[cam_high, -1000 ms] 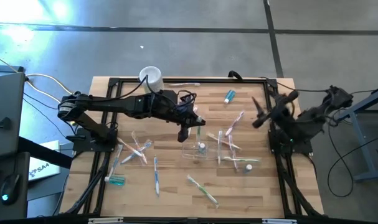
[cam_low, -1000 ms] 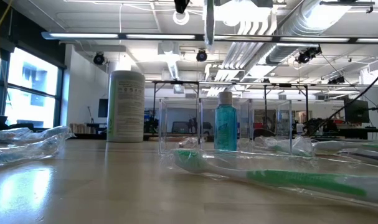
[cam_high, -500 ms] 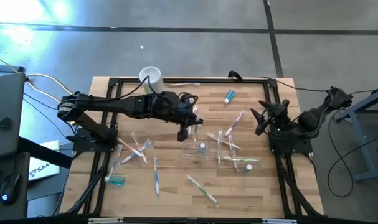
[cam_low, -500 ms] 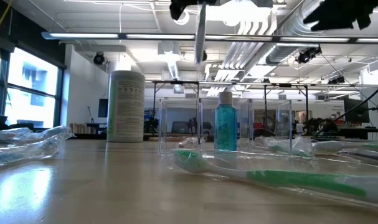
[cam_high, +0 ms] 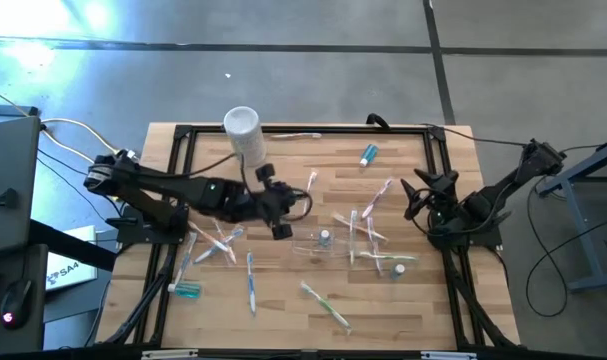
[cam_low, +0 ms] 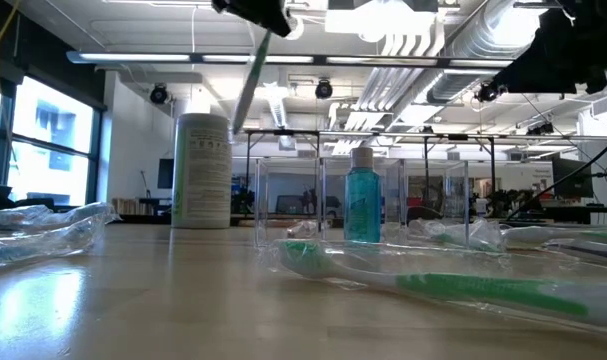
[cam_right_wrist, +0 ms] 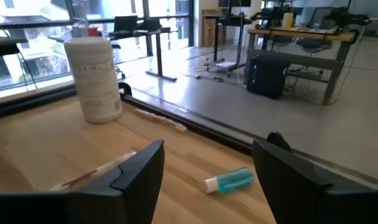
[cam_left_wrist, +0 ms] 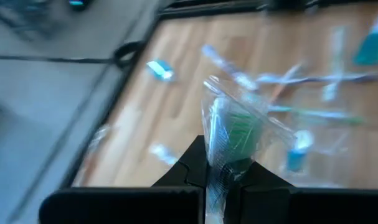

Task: Pick & Place toothbrushing station
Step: Put the green toothbrush into the left section of the transparent organizer

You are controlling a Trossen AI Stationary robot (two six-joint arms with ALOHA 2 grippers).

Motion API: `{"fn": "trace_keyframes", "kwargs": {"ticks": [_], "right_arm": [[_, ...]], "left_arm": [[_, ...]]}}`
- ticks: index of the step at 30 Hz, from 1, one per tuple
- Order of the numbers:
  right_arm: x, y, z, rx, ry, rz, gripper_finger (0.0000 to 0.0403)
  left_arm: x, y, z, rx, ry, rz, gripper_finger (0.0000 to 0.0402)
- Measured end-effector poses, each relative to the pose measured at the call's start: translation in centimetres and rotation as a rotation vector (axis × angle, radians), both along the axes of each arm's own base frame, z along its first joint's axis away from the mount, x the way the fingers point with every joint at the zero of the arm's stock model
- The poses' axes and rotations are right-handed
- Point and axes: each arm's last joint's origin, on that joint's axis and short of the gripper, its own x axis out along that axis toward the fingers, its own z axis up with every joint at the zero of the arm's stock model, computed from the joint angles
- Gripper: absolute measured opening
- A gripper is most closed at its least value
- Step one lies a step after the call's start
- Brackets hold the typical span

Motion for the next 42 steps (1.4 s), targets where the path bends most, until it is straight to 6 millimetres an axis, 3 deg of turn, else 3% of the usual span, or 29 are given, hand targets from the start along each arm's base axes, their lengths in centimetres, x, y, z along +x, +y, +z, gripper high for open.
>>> {"fn": "trace_keyframes", "kwargs": {"ticks": [12,17,27,31,35,42], "right_arm": [[-0.1,-0.1,0.1,-0.012,-0.003,-0.003,0.0236],[-0.1,0.0,0.1,-0.012,-0.002,-0.002,0.0236],[-0.1,-0.1,0.1,-0.018,-0.004,-0.005,0.0236],[-0.1,-0.1,0.1,-0.022,-0.005,-0.006,0.0236],[-0.1,-0.1,0.1,-0.022,-0.004,-0.006,0.0236],[-0.1,-0.1,0.1,-0.027,0.0,-0.006,0.0236]], "left_arm": [[0.5,-3.0,-2.1,-0.025,-0.124,-0.078,0.0005],[0.9,-3.4,-2.1,-0.125,-0.16,-0.203,0.0005],[1.1,-3.6,-2.6,-0.134,-0.201,-0.245,0.0005],[1.4,-2.5,-4.5,-0.166,-0.226,-0.295,0.0005],[1.5,-0.3,-6.4,-0.191,-0.227,-0.239,0.0005],[1.6,2.0,-8.1,-0.297,-0.29,-0.295,0.0005]]}}
